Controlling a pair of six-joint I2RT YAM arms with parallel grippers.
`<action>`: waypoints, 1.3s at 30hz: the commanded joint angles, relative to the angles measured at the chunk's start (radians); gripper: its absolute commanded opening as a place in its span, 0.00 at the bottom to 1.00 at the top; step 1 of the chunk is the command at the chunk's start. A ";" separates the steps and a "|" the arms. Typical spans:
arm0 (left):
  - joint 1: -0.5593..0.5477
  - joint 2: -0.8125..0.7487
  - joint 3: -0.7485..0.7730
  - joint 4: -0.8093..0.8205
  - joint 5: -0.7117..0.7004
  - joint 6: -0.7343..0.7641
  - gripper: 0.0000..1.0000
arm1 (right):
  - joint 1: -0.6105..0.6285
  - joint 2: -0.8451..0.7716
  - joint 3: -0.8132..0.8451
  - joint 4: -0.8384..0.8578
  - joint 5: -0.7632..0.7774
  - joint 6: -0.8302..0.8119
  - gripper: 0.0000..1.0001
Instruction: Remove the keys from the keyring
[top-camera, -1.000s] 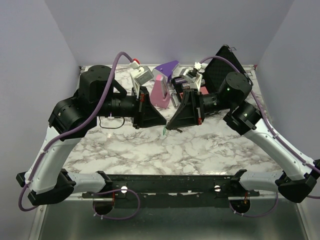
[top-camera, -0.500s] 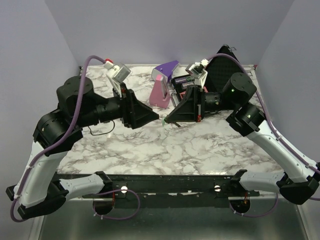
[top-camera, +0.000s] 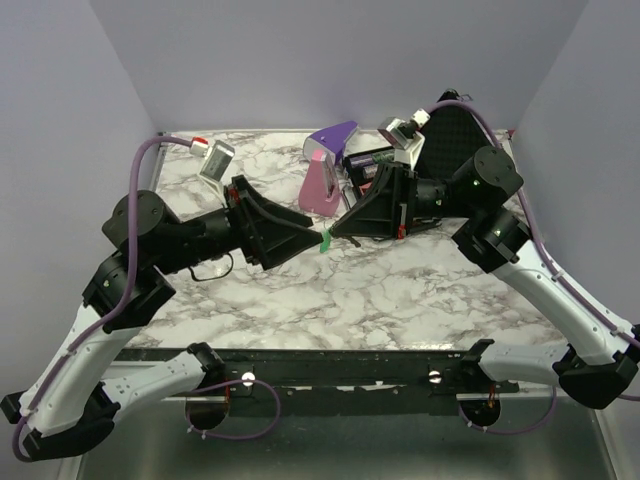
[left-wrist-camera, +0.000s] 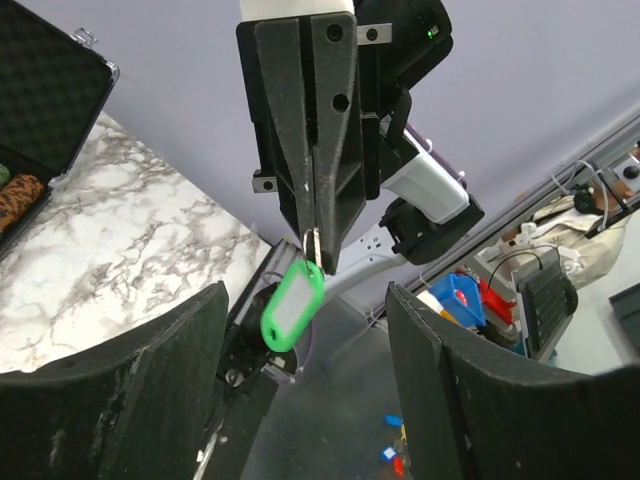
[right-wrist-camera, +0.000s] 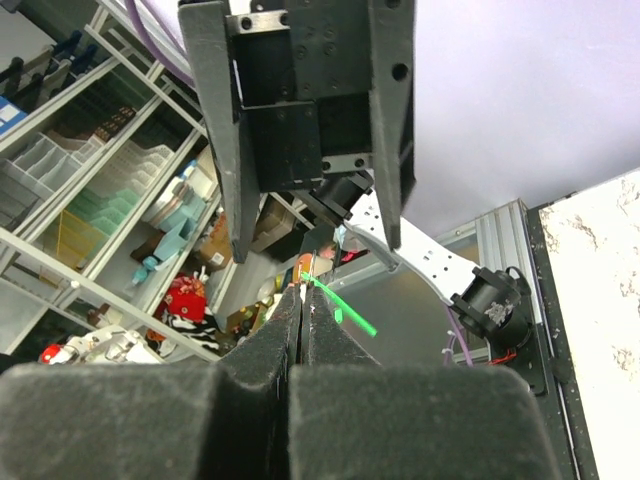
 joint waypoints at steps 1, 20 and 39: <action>0.008 -0.005 -0.048 0.160 0.050 -0.077 0.73 | 0.002 0.010 0.021 0.049 -0.007 0.020 0.01; 0.006 0.035 -0.041 0.139 0.093 -0.056 0.62 | 0.002 0.020 0.039 0.044 0.002 0.024 0.01; 0.006 0.058 0.013 0.025 0.090 -0.011 0.22 | 0.003 0.013 0.021 0.047 0.011 0.026 0.01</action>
